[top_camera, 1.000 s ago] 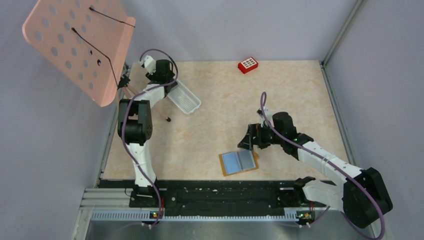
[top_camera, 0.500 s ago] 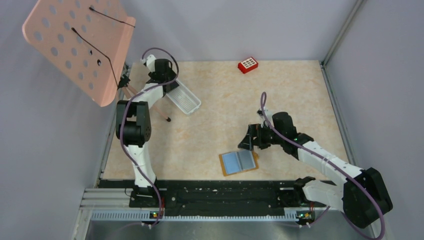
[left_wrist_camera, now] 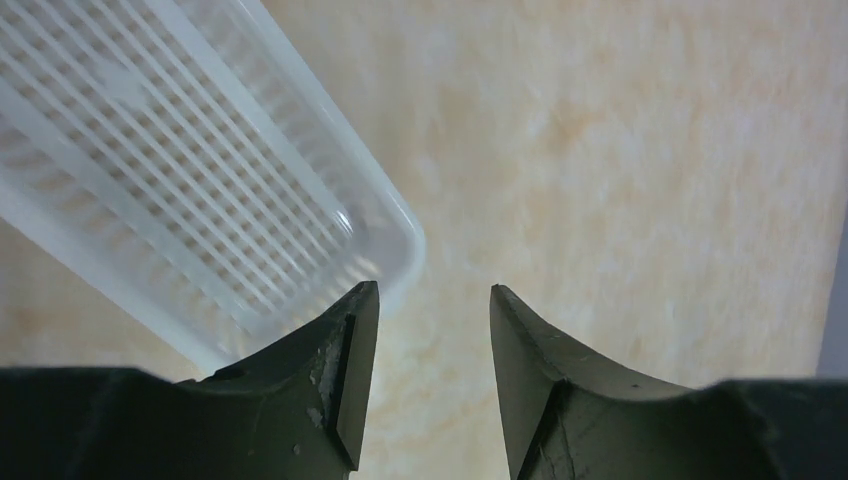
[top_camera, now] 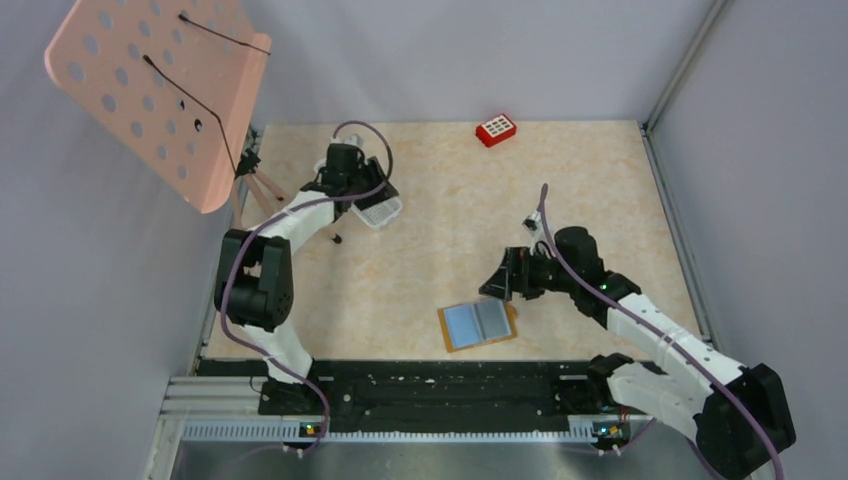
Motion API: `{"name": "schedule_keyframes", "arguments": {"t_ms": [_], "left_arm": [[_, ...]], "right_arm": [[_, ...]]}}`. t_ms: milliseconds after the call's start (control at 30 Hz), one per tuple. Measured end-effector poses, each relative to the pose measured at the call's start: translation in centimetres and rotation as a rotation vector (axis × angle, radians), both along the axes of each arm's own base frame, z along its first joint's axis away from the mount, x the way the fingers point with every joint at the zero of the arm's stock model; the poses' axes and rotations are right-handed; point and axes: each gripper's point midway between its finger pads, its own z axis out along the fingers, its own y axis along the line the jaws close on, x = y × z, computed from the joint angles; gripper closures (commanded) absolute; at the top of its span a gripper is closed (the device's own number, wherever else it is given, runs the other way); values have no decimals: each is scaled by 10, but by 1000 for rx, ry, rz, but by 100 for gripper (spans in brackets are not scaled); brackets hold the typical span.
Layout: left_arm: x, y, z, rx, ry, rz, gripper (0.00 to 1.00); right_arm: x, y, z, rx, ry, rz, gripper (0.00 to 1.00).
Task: Take the credit cards out of the card holder
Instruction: Remove the credit card from the card holder.
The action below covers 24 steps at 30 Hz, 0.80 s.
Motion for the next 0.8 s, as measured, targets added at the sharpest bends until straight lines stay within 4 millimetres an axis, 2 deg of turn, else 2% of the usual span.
{"name": "schedule_keyframes", "arguments": {"t_ms": [133,233,300,367,533,667,800], "left_arm": [[-71,-59,-7,8,60,-205,50],[-136,-105,-3,1,75,-383,51],[-170,-123,0,-12,73,-468,52],[-203,-131,-3,-26,87,-526,54],[-257,-130,-24,-57,157,-570,58],[-287,-128,-42,-110,208,-573,60],[-310,-133,-57,-175,248,-581,67]], "right_arm": [[-10,-3,-5,15,21,-4,32],[-19,-4,-13,24,55,1,46],[-25,-5,-20,24,89,7,49],[-29,-5,-27,24,125,7,49],[-38,-5,-44,10,187,-11,52],[-39,-2,-56,-36,204,-27,51],[-36,-8,-75,-127,220,-78,45]]}}
